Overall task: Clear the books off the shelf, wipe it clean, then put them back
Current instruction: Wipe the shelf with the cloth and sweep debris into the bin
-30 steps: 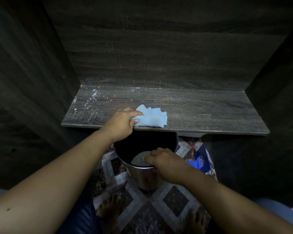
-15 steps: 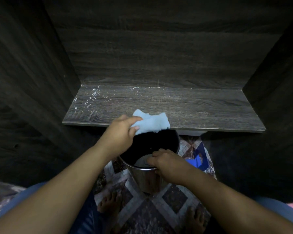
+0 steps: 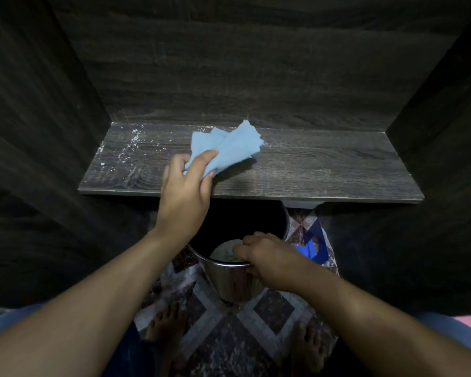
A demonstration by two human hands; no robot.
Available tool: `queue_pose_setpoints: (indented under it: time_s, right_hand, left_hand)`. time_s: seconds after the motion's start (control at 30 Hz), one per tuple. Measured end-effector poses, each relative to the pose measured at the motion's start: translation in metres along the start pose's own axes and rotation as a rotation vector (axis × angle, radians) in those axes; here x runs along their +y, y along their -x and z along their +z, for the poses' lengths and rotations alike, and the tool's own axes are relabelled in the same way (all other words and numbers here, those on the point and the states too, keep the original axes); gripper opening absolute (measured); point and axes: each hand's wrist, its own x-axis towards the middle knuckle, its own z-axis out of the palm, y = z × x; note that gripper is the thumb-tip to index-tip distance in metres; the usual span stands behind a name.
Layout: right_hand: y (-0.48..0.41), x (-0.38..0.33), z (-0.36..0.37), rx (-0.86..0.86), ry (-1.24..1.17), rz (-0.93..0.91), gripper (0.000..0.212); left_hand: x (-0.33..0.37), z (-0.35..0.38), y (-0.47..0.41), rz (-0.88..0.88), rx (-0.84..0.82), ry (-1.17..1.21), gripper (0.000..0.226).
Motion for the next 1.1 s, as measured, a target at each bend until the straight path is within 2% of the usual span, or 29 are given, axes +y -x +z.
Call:
queue_pose_setpoints:
  time_s: [0.2, 0.5, 0.63, 0.87, 0.93, 1.0, 1.1]
  right_hand:
    - [-0.001, -0.002, -0.002, -0.035, -0.028, 0.013, 0.04]
    - [-0.002, -0.006, -0.002, -0.034, -0.03, -0.003, 0.038]
    - [-0.001, -0.005, -0.001, -0.023, -0.056, -0.012, 0.038]
    - [0.005, -0.004, -0.003, -0.025, -0.083, -0.023, 0.041]
    - [0.008, -0.005, -0.004, -0.025, -0.081, -0.034, 0.04]
    - [0.011, -0.003, -0.004, -0.014, -0.105, -0.044, 0.038]
    - [0.013, -0.002, -0.002, -0.015, -0.097, -0.035, 0.037]
  left_hand:
    - [-0.012, 0.004, 0.004, -0.026, -0.256, -0.058, 0.035]
    - [-0.004, 0.005, 0.001, -0.151, -0.344, -0.087, 0.039]
    - [-0.003, 0.002, -0.005, -0.106, -0.394, -0.035, 0.031]
    - [0.003, -0.013, -0.015, -0.037, -0.611, -0.044, 0.026]
    - [0.006, -0.019, -0.017, -0.018, -0.569, -0.03, 0.028]
    - [0.01, -0.027, -0.022, -0.033, -0.419, 0.007, 0.031]
    - [0.018, -0.034, -0.024, -0.046, -0.184, 0.11, 0.022]
